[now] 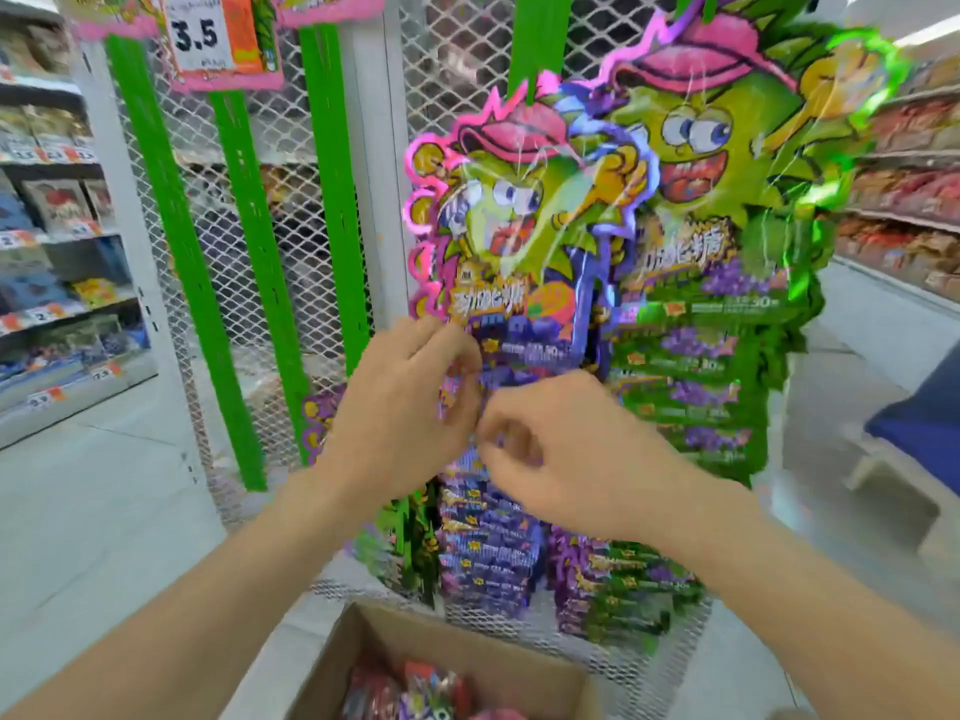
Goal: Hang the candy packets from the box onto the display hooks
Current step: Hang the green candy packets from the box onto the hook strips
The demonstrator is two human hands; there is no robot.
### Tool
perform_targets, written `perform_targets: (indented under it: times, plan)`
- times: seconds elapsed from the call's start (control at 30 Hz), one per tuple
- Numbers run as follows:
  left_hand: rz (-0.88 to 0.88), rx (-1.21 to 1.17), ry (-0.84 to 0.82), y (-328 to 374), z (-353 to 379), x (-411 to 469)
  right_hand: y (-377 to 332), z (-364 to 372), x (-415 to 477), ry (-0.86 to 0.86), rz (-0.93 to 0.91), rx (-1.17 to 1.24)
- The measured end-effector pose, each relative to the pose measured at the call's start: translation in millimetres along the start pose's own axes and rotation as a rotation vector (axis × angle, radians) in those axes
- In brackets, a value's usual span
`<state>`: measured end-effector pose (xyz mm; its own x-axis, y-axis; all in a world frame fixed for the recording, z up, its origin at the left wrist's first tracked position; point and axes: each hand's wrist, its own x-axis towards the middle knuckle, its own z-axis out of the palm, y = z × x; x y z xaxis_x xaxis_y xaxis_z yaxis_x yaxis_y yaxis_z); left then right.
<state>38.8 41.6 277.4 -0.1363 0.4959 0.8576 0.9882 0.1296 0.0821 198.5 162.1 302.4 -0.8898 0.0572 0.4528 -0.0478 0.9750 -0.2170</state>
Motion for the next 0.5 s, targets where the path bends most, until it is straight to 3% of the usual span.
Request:
perform_targets:
  times: [0.1,0.23,0.3,0.5]
  plan:
    - [-0.141,-0.002,-0.417,0,29,-95,6,75,-47,-0.493,0.103,-0.079]
    - [-0.287,-0.075,-1.098,5,72,-213,19,167,-100,-0.806,0.158,-0.124]
    - [-0.357,-0.126,-1.258,6,92,-263,30,199,-120,-0.894,0.170,-0.178]
    - [-0.640,-0.095,-1.468,4,167,-383,65,252,-135,-0.990,0.209,-0.258]
